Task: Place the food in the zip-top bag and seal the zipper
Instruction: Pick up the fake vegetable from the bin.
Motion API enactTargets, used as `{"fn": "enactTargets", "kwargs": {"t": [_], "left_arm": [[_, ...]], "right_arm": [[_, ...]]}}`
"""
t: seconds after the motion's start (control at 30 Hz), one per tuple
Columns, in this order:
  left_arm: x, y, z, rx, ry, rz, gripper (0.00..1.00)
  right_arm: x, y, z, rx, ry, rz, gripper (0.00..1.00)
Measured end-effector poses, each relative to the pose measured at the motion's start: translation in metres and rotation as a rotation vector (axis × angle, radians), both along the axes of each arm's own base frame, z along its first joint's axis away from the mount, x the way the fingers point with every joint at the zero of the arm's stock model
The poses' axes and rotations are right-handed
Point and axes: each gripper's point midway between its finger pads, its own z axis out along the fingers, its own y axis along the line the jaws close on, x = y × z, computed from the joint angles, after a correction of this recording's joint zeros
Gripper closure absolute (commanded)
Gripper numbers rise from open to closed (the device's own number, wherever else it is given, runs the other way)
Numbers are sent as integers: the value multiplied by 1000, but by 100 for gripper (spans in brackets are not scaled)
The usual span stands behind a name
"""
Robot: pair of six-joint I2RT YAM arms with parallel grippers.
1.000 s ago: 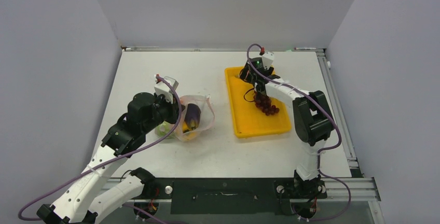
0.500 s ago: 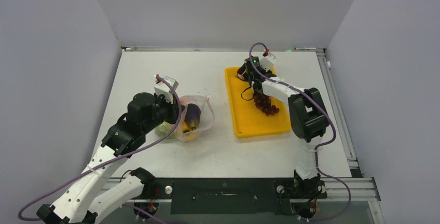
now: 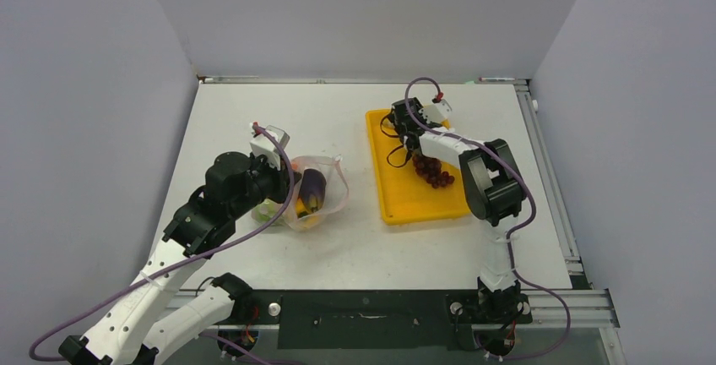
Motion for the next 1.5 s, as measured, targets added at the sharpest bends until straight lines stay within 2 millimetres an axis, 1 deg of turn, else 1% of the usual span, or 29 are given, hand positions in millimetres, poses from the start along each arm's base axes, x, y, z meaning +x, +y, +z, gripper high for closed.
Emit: {"fn": "enactTargets", "kwargs": {"t": [0.17,0.23,0.43,0.63,0.8,1.03,1.07,1.17,1.37,1.5], "left_arm": [[0,-1,0,-2,1,-4,100],[-1,-1,0,-2,2,-5,100],[-1,-1,0,-3,2,-6,100],[0,-2,-1,-5,7,-5,100],[0,-2,-3,-3,14,-4,100],[2,-3,-5,3,22,-4,100],[2,-3,-5,3,22,-4,100],[2,-3,-5,3,22,-3,100],[2,-3,-6,6,26,-3,100],[3,-3,-8,10,29,2,100]], "right_arm": [[4,-11,-18,21,23,-51,35],[5,-15,-20,29,25,-67,35],[14,-25,-15,53,5,-100,35],[22,-38,-21,69,-3,-130,35],[26,-44,-23,87,-10,-147,37],[33,-50,-30,109,-14,-157,51],[34,-50,-30,111,-16,-156,55],[37,-51,-29,126,-30,-155,70],[41,-52,-30,153,-64,-139,93],[41,-52,-30,158,-85,-125,95]]}}
